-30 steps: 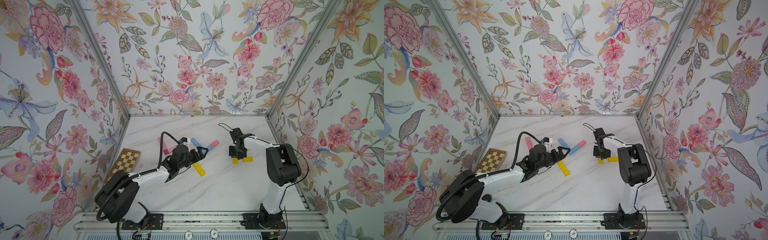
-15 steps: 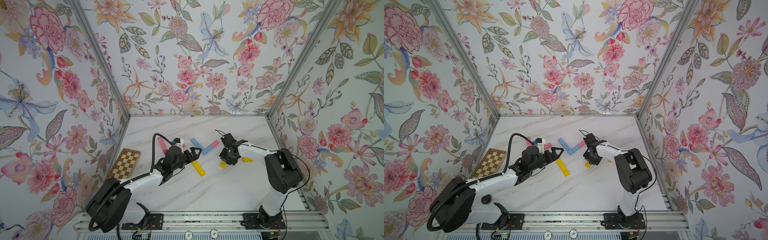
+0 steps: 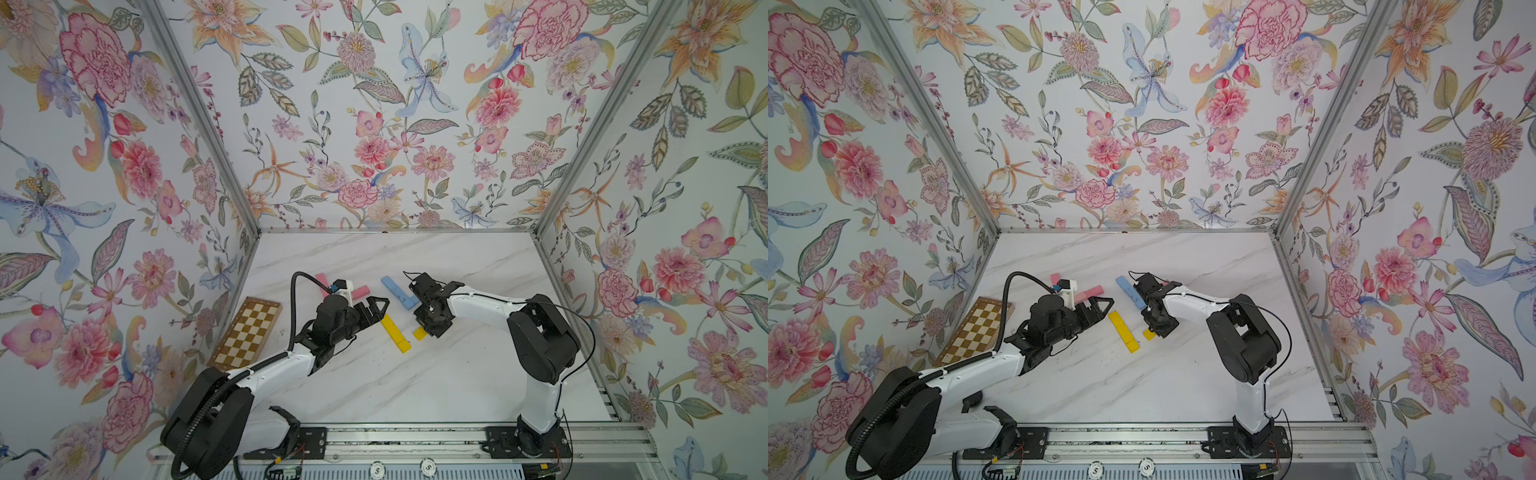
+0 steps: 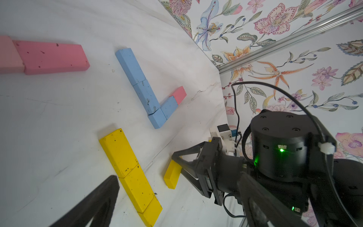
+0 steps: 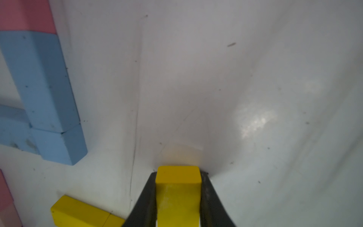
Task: Assemble the letter v with building blocks
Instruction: Assemble the building block at the center of the board.
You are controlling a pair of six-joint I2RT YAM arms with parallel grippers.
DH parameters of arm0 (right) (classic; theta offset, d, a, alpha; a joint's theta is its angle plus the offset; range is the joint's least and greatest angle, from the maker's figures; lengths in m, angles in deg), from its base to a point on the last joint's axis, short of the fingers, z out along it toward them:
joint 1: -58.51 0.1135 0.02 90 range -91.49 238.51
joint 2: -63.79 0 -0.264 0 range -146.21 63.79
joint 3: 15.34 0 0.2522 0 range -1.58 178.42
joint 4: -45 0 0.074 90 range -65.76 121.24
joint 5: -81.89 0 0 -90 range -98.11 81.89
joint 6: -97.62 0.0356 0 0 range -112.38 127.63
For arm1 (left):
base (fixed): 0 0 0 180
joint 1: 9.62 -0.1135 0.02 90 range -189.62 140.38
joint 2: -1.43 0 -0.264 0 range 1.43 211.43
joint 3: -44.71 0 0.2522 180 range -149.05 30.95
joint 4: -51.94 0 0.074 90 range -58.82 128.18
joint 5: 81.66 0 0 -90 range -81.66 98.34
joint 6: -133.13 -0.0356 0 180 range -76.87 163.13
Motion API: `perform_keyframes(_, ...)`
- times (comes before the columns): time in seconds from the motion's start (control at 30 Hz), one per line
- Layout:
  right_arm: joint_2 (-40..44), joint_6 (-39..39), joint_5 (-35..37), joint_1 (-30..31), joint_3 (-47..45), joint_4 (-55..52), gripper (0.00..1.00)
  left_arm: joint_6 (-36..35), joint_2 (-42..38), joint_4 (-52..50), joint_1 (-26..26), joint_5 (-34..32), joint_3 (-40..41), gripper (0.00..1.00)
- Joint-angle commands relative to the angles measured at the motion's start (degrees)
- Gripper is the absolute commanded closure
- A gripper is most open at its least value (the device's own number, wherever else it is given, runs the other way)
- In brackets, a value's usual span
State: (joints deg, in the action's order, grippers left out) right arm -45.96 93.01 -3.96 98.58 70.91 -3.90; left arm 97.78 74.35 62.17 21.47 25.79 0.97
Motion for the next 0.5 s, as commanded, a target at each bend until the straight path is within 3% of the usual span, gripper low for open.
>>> perform_keyframes(0.0, -3.5, 4.0, 0.2, 1.7, 0.5, -6.4, 0.90, -1.7, -1.7, -1.0, -1.4, 1.4, 1.7, 0.01)
perform_keyframes(0.47, -6.7, 5.8, 0.6, 4.1, 4.5, -11.7, 0.88, -2.1, -2.4, -1.0, -4.1, 3.1, 3.9, 0.01)
